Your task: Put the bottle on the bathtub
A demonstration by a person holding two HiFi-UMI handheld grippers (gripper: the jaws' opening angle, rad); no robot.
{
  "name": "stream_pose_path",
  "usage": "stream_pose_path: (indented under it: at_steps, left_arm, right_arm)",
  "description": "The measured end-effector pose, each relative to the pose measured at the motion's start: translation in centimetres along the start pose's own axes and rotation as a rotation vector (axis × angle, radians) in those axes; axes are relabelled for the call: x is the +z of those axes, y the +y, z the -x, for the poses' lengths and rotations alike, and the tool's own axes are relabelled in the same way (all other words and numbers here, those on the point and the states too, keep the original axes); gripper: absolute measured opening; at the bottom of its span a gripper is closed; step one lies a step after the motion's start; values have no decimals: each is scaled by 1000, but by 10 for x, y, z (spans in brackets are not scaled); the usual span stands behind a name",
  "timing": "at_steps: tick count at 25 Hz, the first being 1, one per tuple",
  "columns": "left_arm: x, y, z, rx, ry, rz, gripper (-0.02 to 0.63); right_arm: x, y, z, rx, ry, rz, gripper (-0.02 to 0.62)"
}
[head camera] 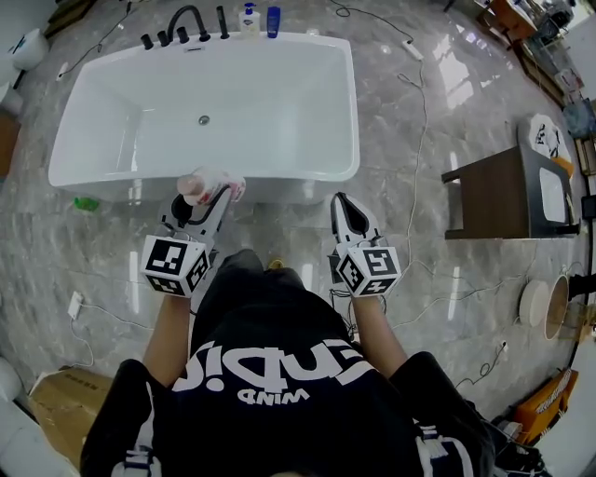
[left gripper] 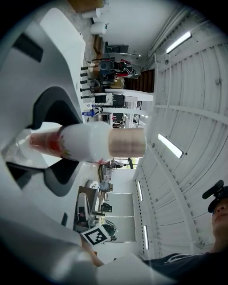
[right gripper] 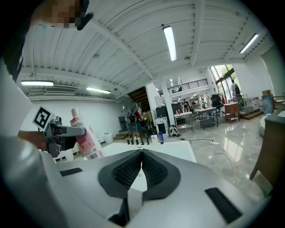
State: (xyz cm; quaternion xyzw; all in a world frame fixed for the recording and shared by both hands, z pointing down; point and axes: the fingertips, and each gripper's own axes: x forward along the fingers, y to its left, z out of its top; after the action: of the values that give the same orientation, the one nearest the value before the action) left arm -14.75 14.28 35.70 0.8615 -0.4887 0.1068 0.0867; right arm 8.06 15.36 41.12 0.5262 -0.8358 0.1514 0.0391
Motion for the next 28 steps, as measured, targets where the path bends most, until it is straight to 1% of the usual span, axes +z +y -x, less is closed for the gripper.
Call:
stream_pose_path:
  at_steps: [5,11,15,23,28]
  left_arm:
    - [6,13,-27,14,12,-7,221]
    - [8,17,-56,-3,25,3,222]
    - [12,23,-82,-18,19,7,221]
    - [14,51,-133,-34,35,18,222]
    - [22,74,-172,-47,42,19,221]
  right_arm:
    - [7,-17,-22,1,-3,-8,23]
    - [8,-45,-32,-39,0,-25,23]
    - [7,-61,-47,-52,10,-26,23]
    - [12,-76,-100,-48,31,-28,24]
    - [24,-90,-145,-44,39,-31,25]
